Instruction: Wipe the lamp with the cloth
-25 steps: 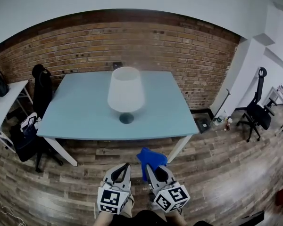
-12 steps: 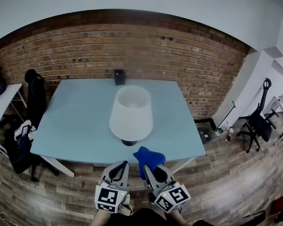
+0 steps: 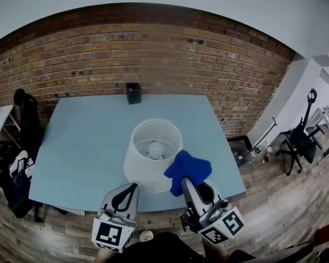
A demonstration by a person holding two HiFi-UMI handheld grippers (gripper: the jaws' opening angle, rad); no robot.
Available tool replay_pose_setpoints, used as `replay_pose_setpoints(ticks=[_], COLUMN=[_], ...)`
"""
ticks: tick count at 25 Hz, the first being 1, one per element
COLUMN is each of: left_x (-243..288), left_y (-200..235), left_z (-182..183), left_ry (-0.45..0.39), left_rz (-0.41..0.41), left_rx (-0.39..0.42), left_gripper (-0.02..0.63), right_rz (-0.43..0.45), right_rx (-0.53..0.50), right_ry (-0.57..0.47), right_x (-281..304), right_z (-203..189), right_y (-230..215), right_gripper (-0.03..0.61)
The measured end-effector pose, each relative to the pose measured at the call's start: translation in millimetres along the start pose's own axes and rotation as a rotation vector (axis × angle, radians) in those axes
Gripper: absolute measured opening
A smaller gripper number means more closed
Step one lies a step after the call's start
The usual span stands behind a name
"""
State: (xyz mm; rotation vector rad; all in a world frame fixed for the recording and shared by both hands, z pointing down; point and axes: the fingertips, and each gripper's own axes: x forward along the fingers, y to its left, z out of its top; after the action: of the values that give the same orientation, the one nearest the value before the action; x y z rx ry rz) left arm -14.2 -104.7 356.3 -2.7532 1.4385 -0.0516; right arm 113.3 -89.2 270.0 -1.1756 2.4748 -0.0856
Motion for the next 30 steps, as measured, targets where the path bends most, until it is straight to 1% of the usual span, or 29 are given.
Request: replay_pose_setpoints(ticks=[3,5,7,11,13,15,21,24,30], left_x=[14,21,24,25,25,24,19,17,13], left_y=[19,27,33,31,31,29,34,37,35], left_z=[12,17,18,11,6,2,-4,-5,-10], left_ry=[-0.011,-0.005,-0.005,0.001,0.009,0.005,0.022,0.016,0.018], left_rz=[-0.003,-0.001,0.005,-0.003,-0.003,-0.007,0.009,0.015,0.007], left_rx=[0.016,0.029,0.029,0.033,0.04,0.031,0.015,0.031,0.021], left_gripper=[0.008,0.009,0.008,0.008,0.008,0.008,0.008,0.009,0.008], right_rz=[0.032,0.052,0.036,-0.035,-0.07,-0.104,-0.18,-0.219,-0.271], right_rx=[0.074,0.088,0.054,-0.015,-0.04,-0.057,-0.071,-0.081,-0.07], right_ry=[-0.082,-0.076,-0.038,0.017,0.037,0.059,0.133,0.21,0.375], right_x=[17,26,32,31,29,28,23,16,-1], right_z=[31,35,27,7,0,-7,-29,-45,-81], right_y=[-11,-12,-14,-22,-29,-36,-57,-71,-94], right_gripper=[0.06,0.059,0.06,0.059,0.059,0.06,0.058,0.058,0.059])
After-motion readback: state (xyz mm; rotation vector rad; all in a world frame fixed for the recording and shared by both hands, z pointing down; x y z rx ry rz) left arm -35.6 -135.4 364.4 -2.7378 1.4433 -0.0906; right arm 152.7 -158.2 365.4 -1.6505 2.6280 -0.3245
